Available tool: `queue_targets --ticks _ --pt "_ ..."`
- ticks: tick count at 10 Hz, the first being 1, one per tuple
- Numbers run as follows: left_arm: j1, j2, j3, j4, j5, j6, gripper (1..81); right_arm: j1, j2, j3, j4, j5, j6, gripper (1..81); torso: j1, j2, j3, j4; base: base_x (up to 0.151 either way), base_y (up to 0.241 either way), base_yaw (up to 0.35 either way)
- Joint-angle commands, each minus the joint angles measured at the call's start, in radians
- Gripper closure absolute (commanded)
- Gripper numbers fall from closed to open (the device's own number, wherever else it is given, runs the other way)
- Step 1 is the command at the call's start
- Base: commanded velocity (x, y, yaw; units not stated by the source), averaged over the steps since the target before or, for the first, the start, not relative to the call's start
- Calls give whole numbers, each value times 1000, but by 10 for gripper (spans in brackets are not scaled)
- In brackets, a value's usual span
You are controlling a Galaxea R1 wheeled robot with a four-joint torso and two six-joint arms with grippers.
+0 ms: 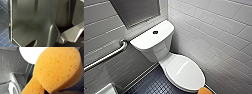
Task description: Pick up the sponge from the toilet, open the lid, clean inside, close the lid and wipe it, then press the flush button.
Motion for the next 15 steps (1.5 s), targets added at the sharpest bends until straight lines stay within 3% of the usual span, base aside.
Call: queue_targets --ticks 1,3,5,7,11,15 --pt "13 -1 -31 -5 107 -19 10 214 -66 83 34 -204 52 811 0 0 0 0 0 0 0" --pt "13 28 -78 0 118 -43 10 299 -78 127 32 -275 98 811 0 0 0 0 0 0 0" --pt "15 39 -75 72 132 -106 10 375 -75 126 31 -330 130 811 0 0 0 0 0 0 0" --pt "19 48 -75 154 143 -186 10 450 -31 63 29 -367 159 811 0 0 0 0 0 0 0" --pt "21 62 -83 324 167 -363 10 590 130 -134 26 -451 162 811 0 0 0 0 0 0 0" --pt "36 92 -83 339 164 -359 10 652 311 -337 31 -459 162 811 0 0 0 0 0 0 0"
